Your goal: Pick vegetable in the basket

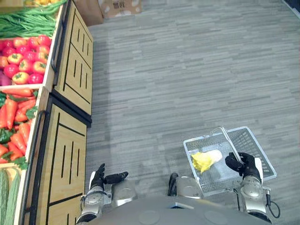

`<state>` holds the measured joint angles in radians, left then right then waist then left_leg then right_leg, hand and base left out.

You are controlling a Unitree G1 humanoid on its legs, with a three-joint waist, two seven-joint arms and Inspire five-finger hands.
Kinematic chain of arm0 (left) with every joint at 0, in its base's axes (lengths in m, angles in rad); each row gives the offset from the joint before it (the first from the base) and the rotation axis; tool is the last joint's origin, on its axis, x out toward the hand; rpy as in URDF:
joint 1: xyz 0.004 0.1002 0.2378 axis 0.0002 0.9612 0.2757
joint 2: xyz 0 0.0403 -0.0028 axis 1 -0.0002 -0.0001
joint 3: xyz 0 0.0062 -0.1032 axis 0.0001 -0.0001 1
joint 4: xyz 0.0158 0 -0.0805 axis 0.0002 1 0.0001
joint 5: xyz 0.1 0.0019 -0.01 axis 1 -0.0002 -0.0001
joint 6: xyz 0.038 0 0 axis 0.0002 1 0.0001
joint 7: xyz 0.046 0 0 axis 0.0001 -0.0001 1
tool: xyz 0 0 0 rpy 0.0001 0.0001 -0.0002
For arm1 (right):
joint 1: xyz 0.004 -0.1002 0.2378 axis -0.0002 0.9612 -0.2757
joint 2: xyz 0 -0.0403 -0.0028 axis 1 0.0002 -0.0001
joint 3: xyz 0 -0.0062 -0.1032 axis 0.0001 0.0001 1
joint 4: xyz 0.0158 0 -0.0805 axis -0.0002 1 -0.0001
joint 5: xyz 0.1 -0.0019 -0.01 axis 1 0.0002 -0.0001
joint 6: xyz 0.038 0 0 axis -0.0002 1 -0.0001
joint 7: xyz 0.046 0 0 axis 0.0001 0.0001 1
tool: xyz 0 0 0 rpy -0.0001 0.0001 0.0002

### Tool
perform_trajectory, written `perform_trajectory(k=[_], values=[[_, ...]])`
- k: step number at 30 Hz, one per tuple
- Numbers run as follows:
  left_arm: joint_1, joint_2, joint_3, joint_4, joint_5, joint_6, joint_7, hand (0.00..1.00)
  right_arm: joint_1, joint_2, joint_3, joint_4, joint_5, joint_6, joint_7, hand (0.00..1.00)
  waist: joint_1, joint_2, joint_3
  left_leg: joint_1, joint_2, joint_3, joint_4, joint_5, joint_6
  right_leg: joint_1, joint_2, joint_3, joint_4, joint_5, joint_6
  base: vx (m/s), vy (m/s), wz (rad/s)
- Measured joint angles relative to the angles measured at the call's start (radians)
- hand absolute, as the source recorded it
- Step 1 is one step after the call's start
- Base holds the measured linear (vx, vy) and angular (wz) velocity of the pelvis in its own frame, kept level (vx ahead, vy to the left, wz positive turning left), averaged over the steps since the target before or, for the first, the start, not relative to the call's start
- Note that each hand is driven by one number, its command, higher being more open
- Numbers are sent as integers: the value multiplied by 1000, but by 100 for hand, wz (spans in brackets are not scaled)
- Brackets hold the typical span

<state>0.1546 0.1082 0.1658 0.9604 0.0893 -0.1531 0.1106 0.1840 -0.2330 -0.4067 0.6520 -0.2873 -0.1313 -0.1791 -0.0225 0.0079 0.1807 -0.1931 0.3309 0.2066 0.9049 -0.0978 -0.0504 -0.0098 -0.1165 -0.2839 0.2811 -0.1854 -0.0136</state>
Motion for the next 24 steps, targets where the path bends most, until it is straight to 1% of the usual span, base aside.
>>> perform_trajectory(k=[1, 2, 3, 4, 5, 6, 7, 8, 9, 10, 11, 12, 13, 15, 16, 17, 18, 19, 20, 21, 22, 23, 24], values=[[0, -2, 0, -8, 0, -1, 0, 100, -4, 0, 0, 0, 0, -2, -1, 0, 5, -1, 0, -15, -25, -9, -1, -21, -7, 9, 0, 4, -9, 0, 0, 211, -1, -19], [0, -8, 6, -23, 0, -1, 0, 100, -10, 2, 0, 1, 0, -9, -2, 0, 16, -3, 1, -40, -65, -12, -22, -58, -23, 22, 1, 14, -23, 0, 0, 185, 51, -29], [0, -12, 8, -34, 0, -3, 1, 100, -18, 5, 0, 5, 0, -11, -2, 0, 23, -4, 1, -63, -107, -11, -91, -93, -28, 37, 1, 19, -30, 0, 0, 181, 74, -27], [0, -12, 8, -35, 0, -4, 1, 100, -21, 7, 0, 7, 0, -11, -2, 0, 22, -4, 2, -67, -123, -9, -143, -98, -24, 45, 0, 21, -31, 0, 0, 193, 122, -20], [0, -13, 8, -35, 0, -4, 1, 100, -23, 12, -1, 9, 0, -11, -2, 0, 23, -4, 2, -67, -149, -9, -281, -96, -23, 58, -5, 23, -31, -4, 7, 202, 166, -12], [1, -13, 8, -35, 0, -4, 1, 100, -20, 15, -7, 9, -1, -13, -2, 0, 23, -5, 2, -65, -162, -11, -429, -70, -20, 70, -14, 25, -28, -22, 37, 207, 189, -10], [1, -15, 8, -35, 0, -5, 2, 100, -20, 14, -17, 9, -1, -14, -2, 0, 23, -3, 1, -65, -166, -18, -542, -16, -9, 76, -25, 27, -20, -47, 75, 165, 174, -4], [0, -13, 13, -33, 0, -4, 1, 100, -16, 19, -26, 15, -1, -14, -3, 0, 24, -4, 5, -62, -173, -15, -561, 49, -11, 83, -37, 30, -13, -62, 96, 220, 224, 11], [-1, -6, 17, -31, 1, -5, 7, 100, -11, 43, -32, 26, -1, -13, -2, 0, 22, -29, -5, -22, -226, 2, -629, 62, 7, 83, -67, 40, -11, -65, 106, 287, 249, 30], [-2, 4, 17, -31, 2, -7, 20, 100, 6, 56, -25, 23, -1, -14, -1, 0, 20, -48, -8, -21, -259, 3, -649, 73, 19, 96, -86, 46, -53, -47, 102, 295, 232, 34], [-3, 13, 17, -29, 2, -6, 23, 100, 9, 59, -26, 23, -1, -13, -1, 0, 21, -50, -7, -34, -263, 3, -628, 63, 24, 106, -89, 46, -79, -32, 109, 237, 172, 29], [-2, 15, 21, -26, 1, -1, 23, 100, 9, 61, -24, 24, -2, -11, 0, 0, 24, -48, -5, -62, -263, 7, -575, 42, 34, 124, -89, 46, -116, -6, 128, 214, 195, 17], [-2, 10, 37, -27, 3, -1, 28, 100, 11, 61, -13, 27, -5, -10, 1, 0, 26, -42, -5, -65, -257, 25, -547, 20, 42, 145, -89, 53, -140, 27, 147, 165, 161, 5], [1, 9, 37, -24, 15, 0, 30, 100, 5, 61, 4, 40, -6, -10, 2, 0, 42, -38, -6, -42, -246, 42, -549, 10, 40, 153, -89, 82, -145, 56, 155, 100, 121, -23], [2, 5, 36, -21, 38, 0, 30, 100, -2, 56, 12, 39, -8, -14, 4, 0, 48, -35, -12, -22, -248, 50, -579, 7, 41, 151, -91, 100, -144, 77, 175, 67, 123, -28], [2, 4, 34, -14, 45, 0, 30, 100, -9, 52, 23, 39, -12, -15, 3, 0, 47, -38, -16, -11, -251, 60, -606, -2, 44, 144, -94, 105, -136, 85, 189, 20, 88, -22], [2, 4, 34, -9, 45, -1, 30, 100, -16, 51, 28, 39, -12, -15, 3, 0, 48, -40, -18, -7, -254, 70, -616, -8, 39, 133, -100, 115, -119, 85, 189, -19, 104, -21], [3, 0, 33, 7, 44, 0, 31, 100, -30, 51, 33, 39, -12, -15, 3, 0, 50, -35, -30, -1, -259, 89, -635, -20, 47, 87, -111, 132, -47, 85, 190, -14, 115, -20], [3, -2, 32, 12, 44, 0, 32, 100, -34, 50, 35, 39, -12, -15, 2, 0, 50, -35, -32, 5, -262, 96, -647, -21, 48, 59, -113, 137, 4, 85, 190, -3, 118, -13], [6, -2, 16, 17, 44, 0, 33, 100, -49, 45, 35, 39, -12, -16, -2, 0, 49, -41, -31, 30, -277, 110, -685, -19, 51, -7, -135, 154, 131, 92, 203, 46, 135, 8], [12, 5, -4, 18, 44, 1, 32, 100, -52, 42, 34, 39, -11, -15, -6, 0, 47, -42, -35, 57, -294, 121, -719, -12, 59, -49, -159, 158, 232, 110, 227, 95, 138, 21], [18, 16, -29, 18, 44, 2, 31, 100, -50, 39, 34, 39, -12, -14, -9, 0, 47, -52, -33, 94, -314, 122, -750, -2, 73, -102, -185, 167, 356, 159, 226, 115, 135, 25], [22, 19, -35, 17, 43, 2, 31, 100, -49, 39, 35, 39, -12, -12, -8, 0, 47, -60, -30, 109, -321, 117, -763, -1, 75, -124, -194, 170, 411, 197, 220, 185, 143, 39]])
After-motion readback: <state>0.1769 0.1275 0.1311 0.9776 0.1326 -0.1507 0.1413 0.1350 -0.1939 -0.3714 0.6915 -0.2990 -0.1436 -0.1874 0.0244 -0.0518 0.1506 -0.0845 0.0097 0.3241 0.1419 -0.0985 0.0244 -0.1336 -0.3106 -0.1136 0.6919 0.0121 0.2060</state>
